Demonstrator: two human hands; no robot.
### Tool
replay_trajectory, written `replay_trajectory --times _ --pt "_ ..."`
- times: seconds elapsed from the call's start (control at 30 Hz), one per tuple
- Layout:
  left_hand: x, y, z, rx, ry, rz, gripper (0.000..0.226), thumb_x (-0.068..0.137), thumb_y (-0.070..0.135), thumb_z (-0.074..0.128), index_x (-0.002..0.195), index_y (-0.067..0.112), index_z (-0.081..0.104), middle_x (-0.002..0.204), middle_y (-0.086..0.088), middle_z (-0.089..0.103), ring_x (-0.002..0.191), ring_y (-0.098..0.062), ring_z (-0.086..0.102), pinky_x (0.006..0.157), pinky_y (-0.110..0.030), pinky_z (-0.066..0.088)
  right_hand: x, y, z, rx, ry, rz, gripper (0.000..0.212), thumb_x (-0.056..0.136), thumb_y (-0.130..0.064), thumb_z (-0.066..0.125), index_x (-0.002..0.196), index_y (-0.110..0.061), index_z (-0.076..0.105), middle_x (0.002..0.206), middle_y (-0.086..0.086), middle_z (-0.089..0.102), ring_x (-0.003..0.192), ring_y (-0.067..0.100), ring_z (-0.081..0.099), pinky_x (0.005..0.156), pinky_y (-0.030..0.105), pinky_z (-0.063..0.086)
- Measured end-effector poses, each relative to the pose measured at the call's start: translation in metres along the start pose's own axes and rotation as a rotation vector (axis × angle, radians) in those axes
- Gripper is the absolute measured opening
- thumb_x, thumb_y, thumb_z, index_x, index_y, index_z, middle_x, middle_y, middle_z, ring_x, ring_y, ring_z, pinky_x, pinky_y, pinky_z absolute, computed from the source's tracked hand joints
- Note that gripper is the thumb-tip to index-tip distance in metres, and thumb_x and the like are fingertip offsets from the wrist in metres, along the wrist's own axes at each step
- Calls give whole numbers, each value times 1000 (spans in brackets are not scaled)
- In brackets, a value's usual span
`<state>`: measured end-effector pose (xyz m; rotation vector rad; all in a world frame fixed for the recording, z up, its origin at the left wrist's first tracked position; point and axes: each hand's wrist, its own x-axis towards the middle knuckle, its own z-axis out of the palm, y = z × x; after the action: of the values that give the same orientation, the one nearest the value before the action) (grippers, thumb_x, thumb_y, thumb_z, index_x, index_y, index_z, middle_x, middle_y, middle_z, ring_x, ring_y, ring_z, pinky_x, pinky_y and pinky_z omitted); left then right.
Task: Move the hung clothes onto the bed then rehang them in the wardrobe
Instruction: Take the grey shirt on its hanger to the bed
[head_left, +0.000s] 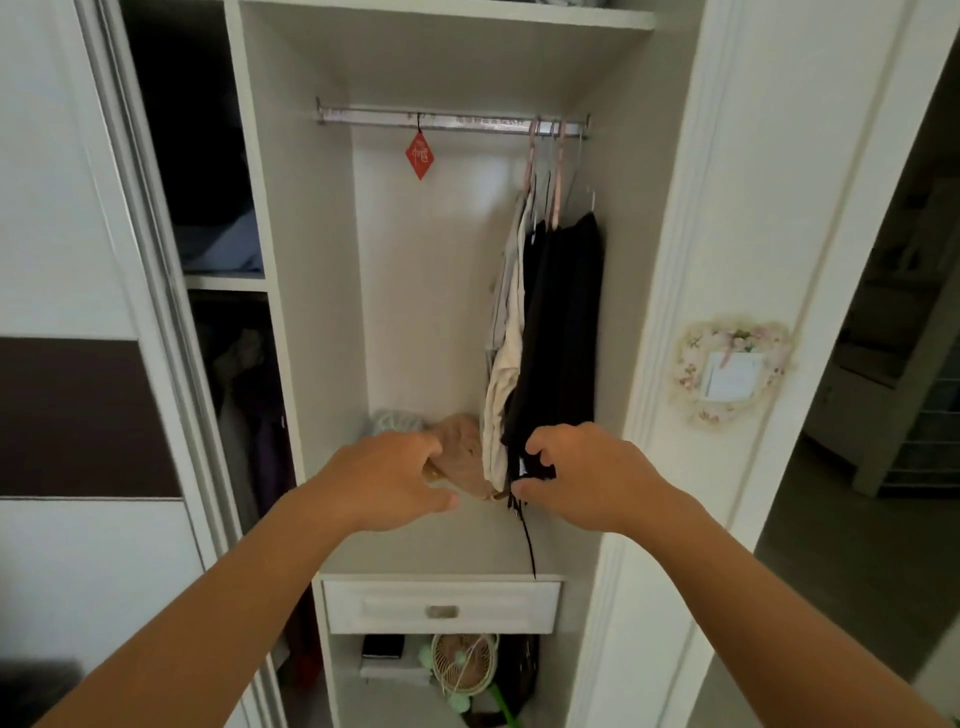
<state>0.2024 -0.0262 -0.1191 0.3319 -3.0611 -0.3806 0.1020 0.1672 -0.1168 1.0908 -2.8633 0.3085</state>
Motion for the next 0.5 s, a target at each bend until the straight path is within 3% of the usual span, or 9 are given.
replay_trajectory --times 0.07,0.13,0.33,0.5 --pt "28 -15 -5 3 0 23 50 84 61 64 121 28 55 111 9 61 92 -8 55 81 -28 48 27 -1 0 7 12 12 51 87 -55 60 127 -24 55 116 -1 64 102 22 63 87 41 54" --pt "56 -31 -12 -3 7 41 45 81 62 65 108 27 56 102 9 61 90 -11 58 83 -34 52 54 -4 -1 9 26 19 49 87 -54 62 124 -22 57 114 0 65 100 22 64 86 42 55" --pt "128 -74 -39 1 -7 101 59 83 60 65 127 21 55 123 1 61 108 -18 59 95 -40 49 131 -17 -6 -2 56 84 57 86 -58 61 133 -27 53 120 -2 63 104 21 63 90 41 54" --pt "186 -108 -56 33 -45 142 79 82 65 62 147 27 37 146 1 45 129 -17 47 103 -35 43 186 -23 -12 22 75 119 59 86 -61 60 135 -28 51 125 -1 60 109 21 61 91 41 52"
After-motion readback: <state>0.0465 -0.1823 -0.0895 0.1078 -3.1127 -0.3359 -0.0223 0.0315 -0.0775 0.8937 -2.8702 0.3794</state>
